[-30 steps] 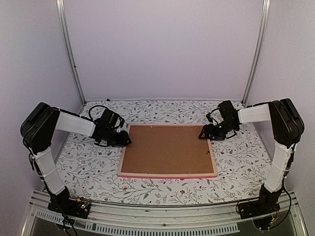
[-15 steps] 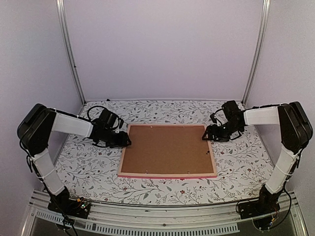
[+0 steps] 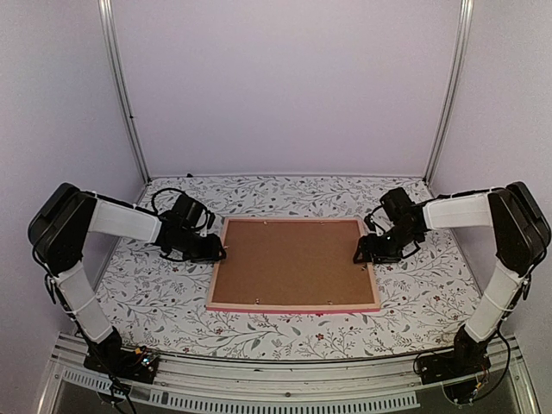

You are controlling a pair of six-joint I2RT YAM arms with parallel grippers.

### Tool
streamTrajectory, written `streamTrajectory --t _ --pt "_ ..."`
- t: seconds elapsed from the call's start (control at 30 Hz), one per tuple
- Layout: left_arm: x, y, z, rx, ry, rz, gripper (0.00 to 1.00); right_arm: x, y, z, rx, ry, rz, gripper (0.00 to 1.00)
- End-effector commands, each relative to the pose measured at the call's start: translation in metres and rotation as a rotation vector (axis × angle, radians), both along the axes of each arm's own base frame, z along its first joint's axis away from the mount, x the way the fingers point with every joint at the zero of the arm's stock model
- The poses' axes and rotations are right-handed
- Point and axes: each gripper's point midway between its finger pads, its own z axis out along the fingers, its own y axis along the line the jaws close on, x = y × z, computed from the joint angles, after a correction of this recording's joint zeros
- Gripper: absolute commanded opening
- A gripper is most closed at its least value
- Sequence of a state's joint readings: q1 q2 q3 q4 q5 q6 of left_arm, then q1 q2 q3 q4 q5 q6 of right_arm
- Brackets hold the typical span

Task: Put the photo into the frame
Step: Press the fastener onto the backboard.

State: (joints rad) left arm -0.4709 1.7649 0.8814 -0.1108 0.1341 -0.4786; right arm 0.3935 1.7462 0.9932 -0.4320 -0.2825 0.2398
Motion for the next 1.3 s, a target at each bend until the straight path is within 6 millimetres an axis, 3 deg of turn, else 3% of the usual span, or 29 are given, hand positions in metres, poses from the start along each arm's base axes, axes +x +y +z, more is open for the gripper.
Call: streamTrajectory --t 0.0,0.3,0.77,1.27 --pt "-0.005 0.003 0.000 0.014 0.004 -0.007 0.45 -0.006 -0.006 0.006 -0.006 -0.009 -0.026 0.74" --pt "-0.006 0.002 -0.004 0.013 0.012 -0.011 0.44 -0.012 0.000 0.008 0.031 0.002 -0.005 0.58" --pt "-0.007 0.000 -0.003 0.013 0.011 -0.015 0.43 -0.013 -0.009 0.004 0.059 0.027 -0.028 0.44" --pt "-0.010 0.001 -0.005 0.013 0.016 -0.013 0.43 -0.016 -0.010 -0.006 0.054 0.037 0.002 0.38"
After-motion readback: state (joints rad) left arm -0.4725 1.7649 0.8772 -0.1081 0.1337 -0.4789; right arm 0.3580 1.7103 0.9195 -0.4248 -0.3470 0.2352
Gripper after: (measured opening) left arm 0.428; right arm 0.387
